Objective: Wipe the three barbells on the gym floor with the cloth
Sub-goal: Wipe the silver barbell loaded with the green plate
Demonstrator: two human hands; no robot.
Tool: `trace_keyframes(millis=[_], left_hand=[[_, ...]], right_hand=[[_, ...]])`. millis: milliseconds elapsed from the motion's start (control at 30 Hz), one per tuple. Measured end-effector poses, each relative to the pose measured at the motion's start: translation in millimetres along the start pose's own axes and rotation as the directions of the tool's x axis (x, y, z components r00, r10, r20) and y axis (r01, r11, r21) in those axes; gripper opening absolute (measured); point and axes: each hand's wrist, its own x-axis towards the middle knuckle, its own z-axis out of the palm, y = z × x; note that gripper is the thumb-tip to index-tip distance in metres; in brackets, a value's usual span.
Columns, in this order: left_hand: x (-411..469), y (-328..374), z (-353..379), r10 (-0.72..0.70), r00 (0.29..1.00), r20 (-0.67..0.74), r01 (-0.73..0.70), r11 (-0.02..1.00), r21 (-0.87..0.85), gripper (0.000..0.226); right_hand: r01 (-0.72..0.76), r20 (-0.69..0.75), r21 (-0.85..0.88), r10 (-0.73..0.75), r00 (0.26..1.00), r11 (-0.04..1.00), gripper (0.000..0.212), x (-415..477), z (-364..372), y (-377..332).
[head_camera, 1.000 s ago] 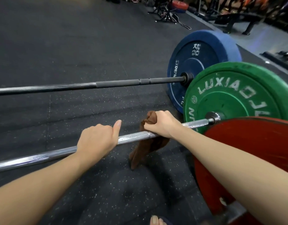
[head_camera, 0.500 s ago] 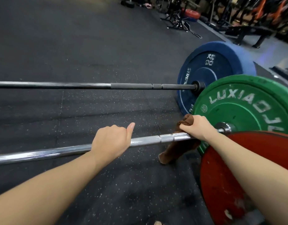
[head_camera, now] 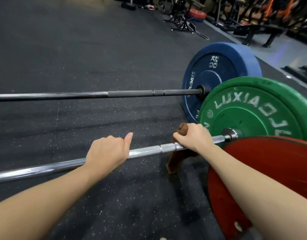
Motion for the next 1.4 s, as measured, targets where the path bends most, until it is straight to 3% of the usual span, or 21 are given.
trace_keyframes(millis=[133, 233, 400, 567, 667, 867, 967, 1133, 1400], left_hand=[[3, 2, 0, -0.012, 1.000, 0.011, 0.011, 1.000, 0.020, 0.062], [1, 2, 0, -0.048, 0.998, -0.036, 0.046, 0.997, -0.058, 0.071], [1, 4, 0, -0.047, 0.999, -0.009, 0.047, 0.998, -0.041, 0.072], [-2, 0, -2, 0.020, 0.999, 0.049, -0.020, 1.000, 0.008, 0.040], [-2, -1, 1, 0.016, 0.999, 0.039, -0.015, 0.999, -0.031, 0.055], [-1, -3, 6, 0.076, 0.996, -0.045, -0.074, 0.997, 0.036, 0.061], [0, -2, 6, 0.044, 0.998, -0.038, -0.045, 0.999, -0.006, 0.060], [-1, -3, 5, 0.017, 1.000, -0.008, -0.017, 0.999, -0.039, 0.066], [-2, -1, 3, 0.003, 0.999, -0.039, -0.005, 0.999, -0.049, 0.066]], right_hand=[[0.114, 0.063, 0.040, -0.117, 0.991, 0.993, 0.041, -11, 10, -37], [0.099, 0.095, 0.127, -0.112, 0.989, 0.987, 0.039, -9, 8, -31], [0.117, 0.095, 0.117, -0.129, 0.987, 0.986, 0.041, -3, 4, -11], [-0.007, 0.035, 0.093, 0.003, 0.999, 0.996, 0.051, 8, -12, 31], [-0.052, 0.029, 0.093, 0.049, 0.998, 0.994, 0.051, 10, -15, 40], [-0.074, 0.035, -0.010, 0.075, 0.997, 0.997, 0.043, 8, -11, 20], [-0.008, 0.028, -0.077, 0.011, 1.000, 0.997, 0.048, 0, -5, -5], [0.094, 0.108, -0.001, -0.093, 0.990, 0.996, 0.043, -12, 9, -49], [0.069, 0.081, 0.019, -0.070, 0.994, 0.997, 0.043, -2, -7, -1]])
